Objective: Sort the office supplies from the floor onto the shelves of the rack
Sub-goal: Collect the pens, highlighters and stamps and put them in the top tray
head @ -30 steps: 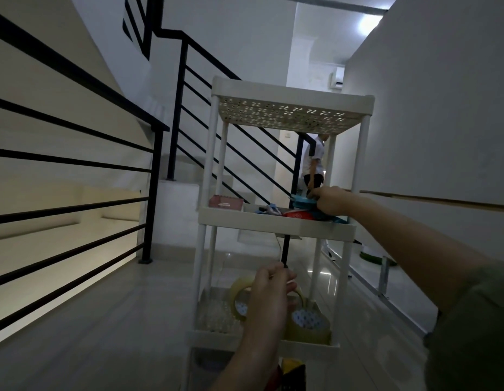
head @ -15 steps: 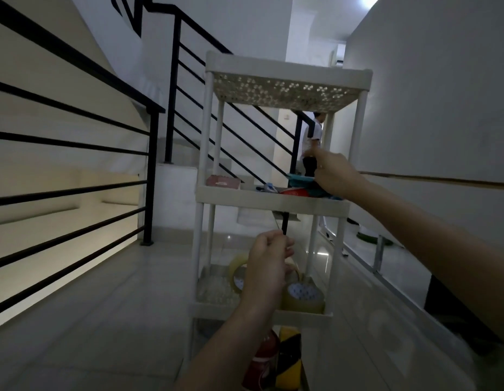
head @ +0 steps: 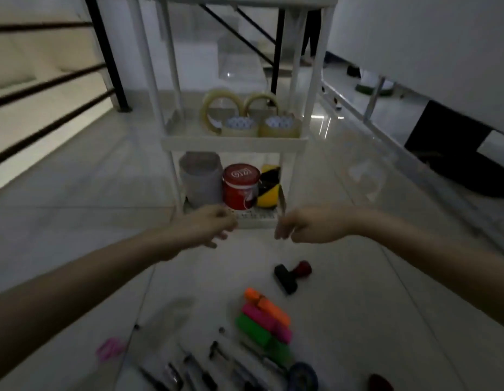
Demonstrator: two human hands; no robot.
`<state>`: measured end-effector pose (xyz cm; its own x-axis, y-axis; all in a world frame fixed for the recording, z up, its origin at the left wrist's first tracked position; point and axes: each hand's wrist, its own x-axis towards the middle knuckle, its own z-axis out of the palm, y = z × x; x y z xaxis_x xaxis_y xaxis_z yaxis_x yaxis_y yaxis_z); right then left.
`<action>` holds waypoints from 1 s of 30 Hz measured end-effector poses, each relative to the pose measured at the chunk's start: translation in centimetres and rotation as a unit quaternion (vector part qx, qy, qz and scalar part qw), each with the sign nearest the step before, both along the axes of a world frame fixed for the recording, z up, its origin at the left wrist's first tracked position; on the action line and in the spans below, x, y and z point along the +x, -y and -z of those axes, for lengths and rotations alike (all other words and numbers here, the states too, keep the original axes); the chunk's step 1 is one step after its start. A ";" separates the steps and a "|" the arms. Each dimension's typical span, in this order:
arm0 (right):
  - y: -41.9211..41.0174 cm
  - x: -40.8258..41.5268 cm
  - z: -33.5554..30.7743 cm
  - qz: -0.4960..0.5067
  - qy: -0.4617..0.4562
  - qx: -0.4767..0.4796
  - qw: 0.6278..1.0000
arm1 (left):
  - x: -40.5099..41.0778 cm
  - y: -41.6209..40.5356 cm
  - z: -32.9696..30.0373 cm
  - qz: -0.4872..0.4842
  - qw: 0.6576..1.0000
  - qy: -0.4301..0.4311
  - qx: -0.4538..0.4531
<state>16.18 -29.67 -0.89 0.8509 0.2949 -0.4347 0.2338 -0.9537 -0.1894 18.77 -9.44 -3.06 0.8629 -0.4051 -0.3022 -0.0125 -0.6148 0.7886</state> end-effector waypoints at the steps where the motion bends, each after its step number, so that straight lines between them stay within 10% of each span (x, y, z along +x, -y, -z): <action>1: 0.8 0.5 2.3 0.015 -0.035 -0.012 0.999 | -0.4 -0.2 1.6 0.018 0.999 -0.012 0.039; 16: 1.5 0.1 17.2 0.035 -0.035 -0.174 0.983 | -1.9 1.7 12.2 0.253 0.909 0.009 0.331; 21: -1.1 -3.4 18.8 -0.084 0.085 -0.058 0.991 | -3.7 0.4 14.6 0.351 0.819 -0.054 0.450; 30: -3.9 -4.3 21.3 0.039 -0.037 0.031 0.998 | -4.1 -1.4 16.2 0.330 0.826 -0.045 0.456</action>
